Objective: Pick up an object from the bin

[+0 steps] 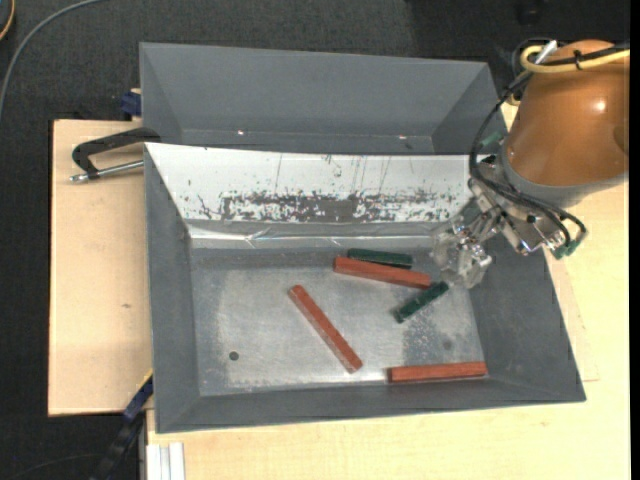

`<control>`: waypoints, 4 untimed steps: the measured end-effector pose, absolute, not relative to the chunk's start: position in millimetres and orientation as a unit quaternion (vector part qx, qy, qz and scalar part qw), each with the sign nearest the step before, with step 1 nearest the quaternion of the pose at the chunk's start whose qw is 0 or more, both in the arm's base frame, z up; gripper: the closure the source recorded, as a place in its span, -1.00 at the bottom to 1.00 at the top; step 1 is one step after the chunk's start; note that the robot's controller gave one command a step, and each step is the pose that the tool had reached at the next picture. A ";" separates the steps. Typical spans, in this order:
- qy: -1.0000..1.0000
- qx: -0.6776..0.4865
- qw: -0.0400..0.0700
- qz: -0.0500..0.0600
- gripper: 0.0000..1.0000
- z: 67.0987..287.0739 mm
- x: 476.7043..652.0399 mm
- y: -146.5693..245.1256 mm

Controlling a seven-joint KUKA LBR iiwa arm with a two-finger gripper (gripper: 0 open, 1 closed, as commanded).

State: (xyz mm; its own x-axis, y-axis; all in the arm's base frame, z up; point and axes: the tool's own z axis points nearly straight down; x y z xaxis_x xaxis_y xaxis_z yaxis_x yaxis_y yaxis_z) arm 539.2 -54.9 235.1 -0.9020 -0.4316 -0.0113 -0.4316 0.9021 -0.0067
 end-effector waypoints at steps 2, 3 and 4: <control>0.945 -0.327 -0.002 0.001 -1.00 104.7 554.6 -112.1; 0.917 -0.398 0.001 0.001 -1.00 70.5 566.2 -85.3; 0.917 -0.398 0.005 -0.001 1.00 74.0 568.8 -85.6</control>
Offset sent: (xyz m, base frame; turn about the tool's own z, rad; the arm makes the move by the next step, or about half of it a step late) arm 0.0000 0.0000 0.0000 0.0000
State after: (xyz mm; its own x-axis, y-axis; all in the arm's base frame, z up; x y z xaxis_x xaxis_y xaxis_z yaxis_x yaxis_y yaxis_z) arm 568.8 -85.6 74.0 -0.6834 -0.7300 -0.0084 -0.7299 0.6835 -0.0064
